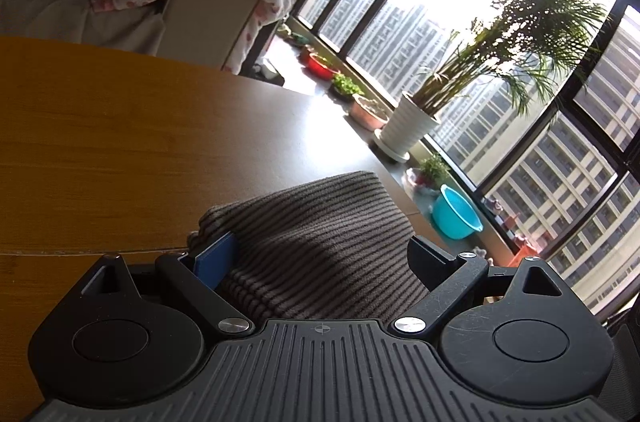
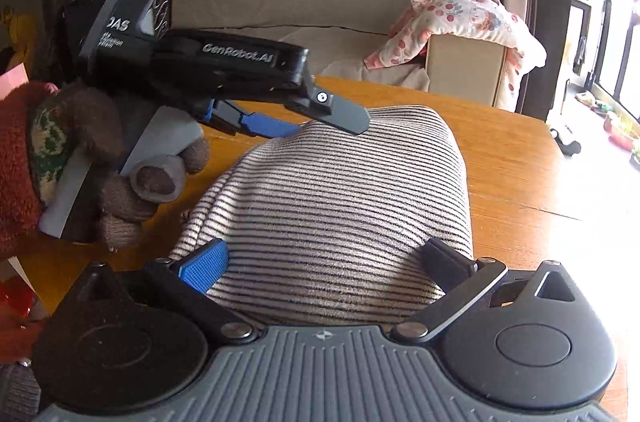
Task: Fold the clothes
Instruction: 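Press the folded sweater flat with the right tool while the left tool grasps its edge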
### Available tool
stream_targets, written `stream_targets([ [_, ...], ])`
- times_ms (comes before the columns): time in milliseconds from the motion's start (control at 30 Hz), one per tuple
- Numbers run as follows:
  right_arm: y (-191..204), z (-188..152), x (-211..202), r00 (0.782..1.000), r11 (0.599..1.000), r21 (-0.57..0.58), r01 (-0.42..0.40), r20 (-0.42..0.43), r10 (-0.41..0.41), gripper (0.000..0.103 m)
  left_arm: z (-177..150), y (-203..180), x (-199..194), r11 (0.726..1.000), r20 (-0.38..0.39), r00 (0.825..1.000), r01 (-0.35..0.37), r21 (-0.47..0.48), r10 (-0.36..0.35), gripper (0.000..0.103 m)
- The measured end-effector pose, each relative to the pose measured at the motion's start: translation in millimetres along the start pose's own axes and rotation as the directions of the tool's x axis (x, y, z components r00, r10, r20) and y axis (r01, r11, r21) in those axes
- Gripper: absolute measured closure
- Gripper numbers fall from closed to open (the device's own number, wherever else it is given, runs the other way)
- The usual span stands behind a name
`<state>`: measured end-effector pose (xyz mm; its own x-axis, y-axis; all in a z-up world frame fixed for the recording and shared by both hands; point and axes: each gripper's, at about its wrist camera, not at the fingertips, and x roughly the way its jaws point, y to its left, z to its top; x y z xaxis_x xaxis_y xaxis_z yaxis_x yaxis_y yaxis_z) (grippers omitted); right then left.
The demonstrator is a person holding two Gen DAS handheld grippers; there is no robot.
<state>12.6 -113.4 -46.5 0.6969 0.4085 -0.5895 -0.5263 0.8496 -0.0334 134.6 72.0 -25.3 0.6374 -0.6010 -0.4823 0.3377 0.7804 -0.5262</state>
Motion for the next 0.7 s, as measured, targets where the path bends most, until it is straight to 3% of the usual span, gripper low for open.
stream_targets([
  [200, 8, -1, 1, 0.999, 0.999, -0.033, 0.031, 0.006, -0.031, 0.000, 1, 1, -8, 0.999, 0.015, 1.000, -0.002, -0.034, 0.002, 0.007],
  [367, 11, -5, -2, 0.999, 0.998, -0.043, 0.046, 0.020, -0.045, 0.000, -5, -20, -33, 0.994, 0.019, 0.994, -0.109, 0.004, 0.109, 0.003],
  [467, 11, -7, -4, 0.999, 0.998, -0.042, 0.045, 0.026, -0.044, 0.000, -19, -24, -40, 0.993, -0.020, 0.993, -0.120, 0.024, 0.120, 0.003],
  [567, 3, -5, -7, 0.999, 1.000, -0.025, 0.017, 0.031, -0.016, 0.000, -30, -21, -40, 0.994, -0.052, 0.993, -0.104, 0.012, 0.105, 0.005],
  [633, -9, -1, -13, 0.999, 0.999, -0.013, -0.032, 0.011, 0.032, 0.000, -37, -19, -39, 0.996, -0.070, 0.993, -0.094, 0.001, 0.094, 0.016],
  [700, -25, 5, -21, 0.997, 0.997, 0.013, -0.078, -0.003, 0.078, 0.000, -41, -16, -38, 0.996, -0.075, 0.993, -0.088, -0.002, 0.087, 0.016],
])
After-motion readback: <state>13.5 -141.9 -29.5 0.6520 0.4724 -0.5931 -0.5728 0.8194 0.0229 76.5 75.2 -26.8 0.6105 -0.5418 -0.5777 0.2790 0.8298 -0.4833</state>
